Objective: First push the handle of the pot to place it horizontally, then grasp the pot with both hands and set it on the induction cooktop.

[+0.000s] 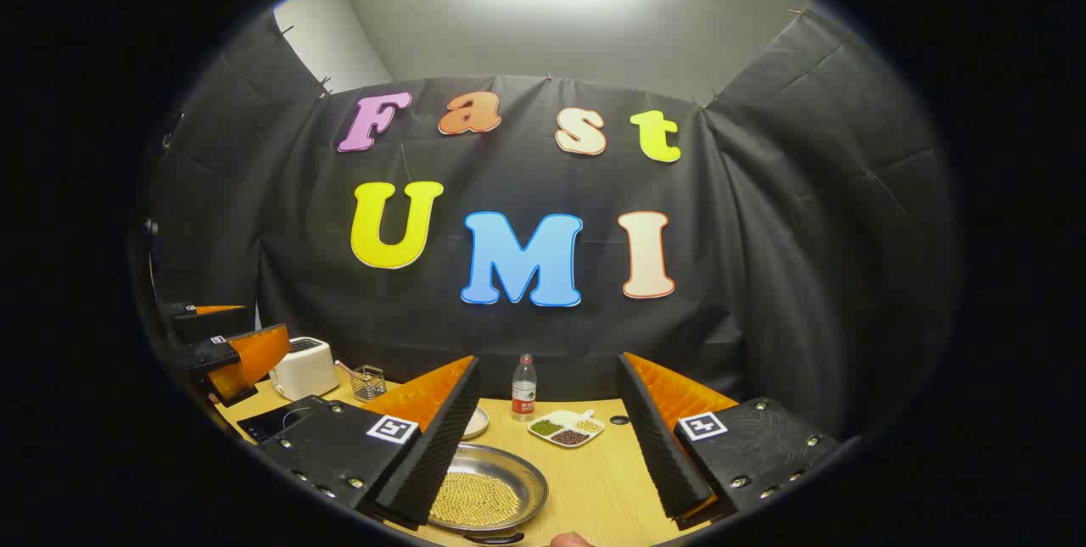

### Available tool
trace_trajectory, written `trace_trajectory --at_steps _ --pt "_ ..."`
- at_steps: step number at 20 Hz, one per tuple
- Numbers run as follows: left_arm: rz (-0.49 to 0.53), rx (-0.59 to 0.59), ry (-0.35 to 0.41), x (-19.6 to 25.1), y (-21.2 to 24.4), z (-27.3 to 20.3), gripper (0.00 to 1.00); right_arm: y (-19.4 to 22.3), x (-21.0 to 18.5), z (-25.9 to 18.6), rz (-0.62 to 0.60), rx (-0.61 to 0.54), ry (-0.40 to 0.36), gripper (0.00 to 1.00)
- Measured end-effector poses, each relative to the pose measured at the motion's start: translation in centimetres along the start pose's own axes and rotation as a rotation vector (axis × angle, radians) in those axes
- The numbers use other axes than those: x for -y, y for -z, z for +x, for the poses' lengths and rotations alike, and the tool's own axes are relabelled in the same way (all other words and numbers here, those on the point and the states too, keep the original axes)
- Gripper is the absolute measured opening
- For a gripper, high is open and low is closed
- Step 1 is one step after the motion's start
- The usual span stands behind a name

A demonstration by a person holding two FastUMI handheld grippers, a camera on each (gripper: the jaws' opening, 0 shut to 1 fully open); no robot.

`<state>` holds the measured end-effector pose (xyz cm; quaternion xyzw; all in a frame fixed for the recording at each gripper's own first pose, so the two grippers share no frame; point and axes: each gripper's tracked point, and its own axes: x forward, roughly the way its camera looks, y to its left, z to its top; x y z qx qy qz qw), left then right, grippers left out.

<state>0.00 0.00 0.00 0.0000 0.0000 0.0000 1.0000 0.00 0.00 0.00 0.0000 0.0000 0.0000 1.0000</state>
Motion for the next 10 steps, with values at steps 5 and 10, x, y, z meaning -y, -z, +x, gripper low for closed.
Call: trace_trajectory --at_steps 5,10 --pt "0.002 0.003 -0.01 0.06 0.01 0.25 0.97 0.36 0.17 0.48 0.003 -0.004 -0.009 0.96" --pt "0.002 0.003 -0.013 0.33 0.05 0.28 0.97 0.62 0.32 0.82 -0.001 -0.01 -0.013 0.96"
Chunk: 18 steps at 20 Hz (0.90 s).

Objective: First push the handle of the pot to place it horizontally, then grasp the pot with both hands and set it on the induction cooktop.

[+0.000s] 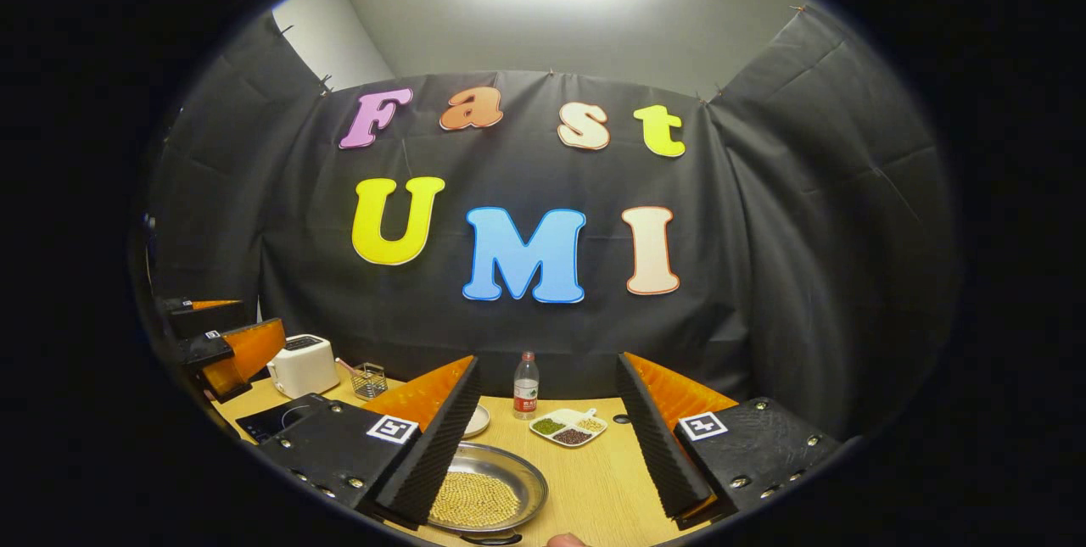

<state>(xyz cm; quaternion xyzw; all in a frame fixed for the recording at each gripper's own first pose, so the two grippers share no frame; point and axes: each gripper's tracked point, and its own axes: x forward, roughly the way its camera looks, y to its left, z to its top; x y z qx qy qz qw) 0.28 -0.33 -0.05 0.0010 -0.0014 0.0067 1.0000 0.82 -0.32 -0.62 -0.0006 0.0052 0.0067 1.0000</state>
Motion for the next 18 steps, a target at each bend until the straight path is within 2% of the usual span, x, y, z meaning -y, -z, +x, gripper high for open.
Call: trace_trajectory --at_steps 2,3,6,15,16,18 --pt "-0.001 -0.001 -0.001 0.0 0.1 -0.22 1.0 0.09 -0.02 0.04 0.002 -0.004 -0.001 0.96" --pt "-0.001 -0.002 -0.002 0.06 0.02 -0.18 0.97 0.24 0.04 0.03 0.002 -0.007 -0.002 0.96" --pt "0.004 -0.004 -0.004 0.33 0.33 -0.26 1.0 0.23 0.04 0.02 0.004 -0.012 -0.011 0.96" --pt "0.015 -0.007 -0.017 0.53 0.53 -0.48 0.97 0.65 -0.02 0.31 0.013 -0.017 -0.033 0.95" --pt "0.016 -0.007 -0.019 0.52 0.53 -0.52 0.97 0.59 0.08 0.48 0.013 -0.017 -0.033 0.85" --pt "0.016 -0.006 -0.024 0.51 0.39 -0.48 1.0 0.92 -0.17 0.9 0.013 -0.024 -0.036 0.81"
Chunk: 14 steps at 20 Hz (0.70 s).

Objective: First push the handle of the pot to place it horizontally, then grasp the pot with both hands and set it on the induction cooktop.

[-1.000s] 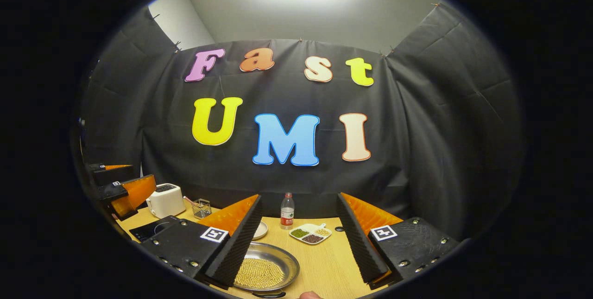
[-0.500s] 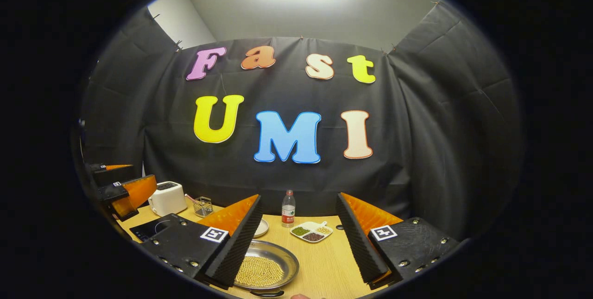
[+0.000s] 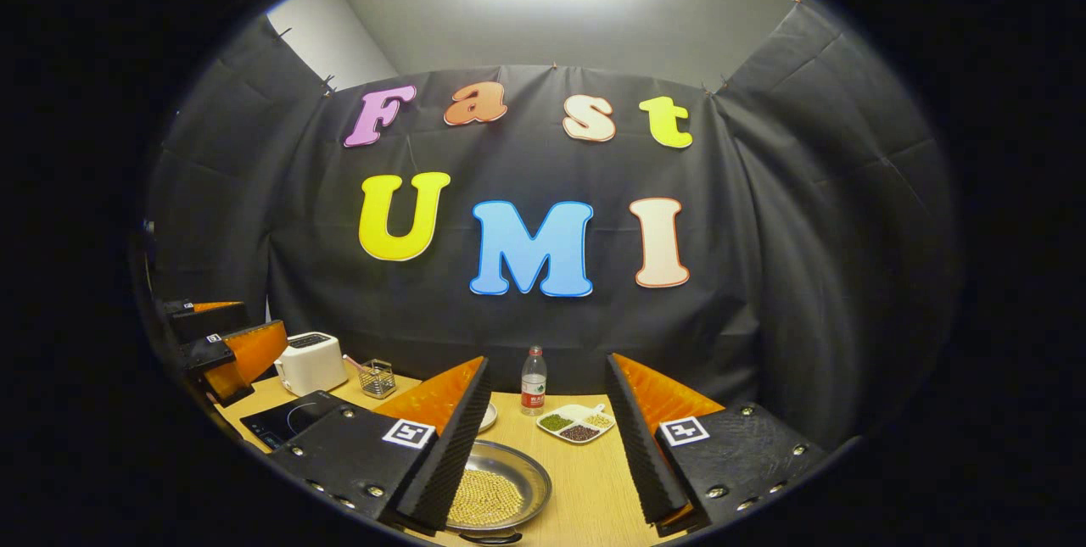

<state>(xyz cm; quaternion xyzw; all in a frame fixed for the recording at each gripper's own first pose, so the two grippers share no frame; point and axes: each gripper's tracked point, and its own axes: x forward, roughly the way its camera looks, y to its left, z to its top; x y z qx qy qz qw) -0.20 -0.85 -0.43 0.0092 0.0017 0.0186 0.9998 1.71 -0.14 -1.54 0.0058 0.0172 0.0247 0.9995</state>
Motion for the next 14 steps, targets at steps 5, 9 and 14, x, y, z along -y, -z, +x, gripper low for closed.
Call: trace_trajectory --at_steps 5,9,14 --pt "0.006 0.005 -0.008 0.0 -0.2 0.1 0.97 0.2 0.3 0.2 -0.007 -0.01 0.016 0.47" --pt "0.006 0.004 -0.024 0.0 -0.1 0.2 0.97 -0.9 0.4 0.3 0.024 0.033 -0.007 0.01" --pt "-0.008 0.009 -0.065 -0.3 -0.5 -0.2 0.97 2.2 -1.7 0.4 0.026 -0.078 -0.166 0.02"
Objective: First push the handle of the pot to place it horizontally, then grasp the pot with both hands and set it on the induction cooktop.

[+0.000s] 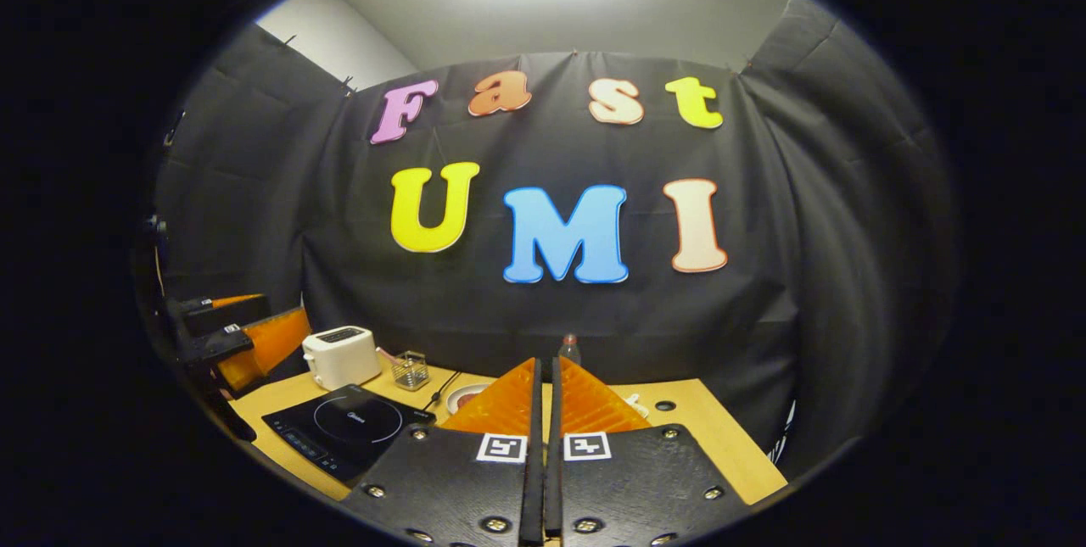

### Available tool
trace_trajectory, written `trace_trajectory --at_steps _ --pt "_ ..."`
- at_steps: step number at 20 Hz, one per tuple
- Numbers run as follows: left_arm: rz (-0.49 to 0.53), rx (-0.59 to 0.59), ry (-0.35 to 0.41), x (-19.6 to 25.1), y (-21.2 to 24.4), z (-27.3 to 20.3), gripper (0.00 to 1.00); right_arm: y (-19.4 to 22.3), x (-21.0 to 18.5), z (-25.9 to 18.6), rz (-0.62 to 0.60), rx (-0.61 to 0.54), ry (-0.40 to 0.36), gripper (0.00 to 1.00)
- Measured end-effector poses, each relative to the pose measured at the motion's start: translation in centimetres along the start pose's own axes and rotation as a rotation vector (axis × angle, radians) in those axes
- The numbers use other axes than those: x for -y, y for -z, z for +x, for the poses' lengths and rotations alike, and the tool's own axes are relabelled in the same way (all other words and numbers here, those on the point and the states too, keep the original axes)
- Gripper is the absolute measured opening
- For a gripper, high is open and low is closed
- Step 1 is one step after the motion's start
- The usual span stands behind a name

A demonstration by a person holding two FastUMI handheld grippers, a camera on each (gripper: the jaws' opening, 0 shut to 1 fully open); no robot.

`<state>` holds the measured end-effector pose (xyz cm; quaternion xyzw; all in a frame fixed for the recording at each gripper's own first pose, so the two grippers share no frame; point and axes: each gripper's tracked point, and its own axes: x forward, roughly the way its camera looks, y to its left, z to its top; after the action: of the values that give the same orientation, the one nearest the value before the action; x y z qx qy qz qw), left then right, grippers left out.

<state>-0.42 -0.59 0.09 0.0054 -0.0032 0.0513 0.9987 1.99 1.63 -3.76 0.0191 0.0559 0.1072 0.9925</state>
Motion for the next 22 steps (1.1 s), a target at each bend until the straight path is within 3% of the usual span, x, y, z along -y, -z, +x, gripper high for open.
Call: trace_trajectory --at_steps 4,6,7,9,10,11,15,22 --pt "0.018 -0.004 -0.05 -0.4 0.0 -0.8 0.92 2.8 -1.7 0.2 -0.021 -0.083 -0.115 0.02" --pt "0.035 -0.003 -0.082 -0.6 -0.1 -1.4 0.97 4.4 -2.7 0.2 -0.034 -0.119 -0.185 0.02" --pt "0.039 -0.006 -0.1 -0.7 0.1 -1.6 0.91 5.2 -3.4 0.0 -0.035 -0.142 -0.227 0.02" --pt "0.043 -0.016 -0.135 -1.0 0.4 -2.1 0.91 7.3 -4.4 -0.6 -0.043 -0.198 -0.302 0.02" --pt "0.045 -0.016 -0.151 -1.2 0.3 -2.4 0.97 8.5 -5.0 -0.9 -0.054 -0.237 -0.337 0.02" --pt "0.048 -0.016 -0.162 -1.3 0.4 -2.5 0.94 9.9 -5.4 -1.2 -0.065 -0.277 -0.367 0.02" --pt "0.054 -0.038 -0.182 -2.1 1.4 -2.8 0.97 14.0 -7.2 -2.9 -0.066 -0.391 -0.456 0.02" --pt "0.043 -0.043 -0.17 -4.2 2.3 -2.2 0.97 19.0 -10.2 -3.9 -0.107 -0.534 -0.527 0.02"
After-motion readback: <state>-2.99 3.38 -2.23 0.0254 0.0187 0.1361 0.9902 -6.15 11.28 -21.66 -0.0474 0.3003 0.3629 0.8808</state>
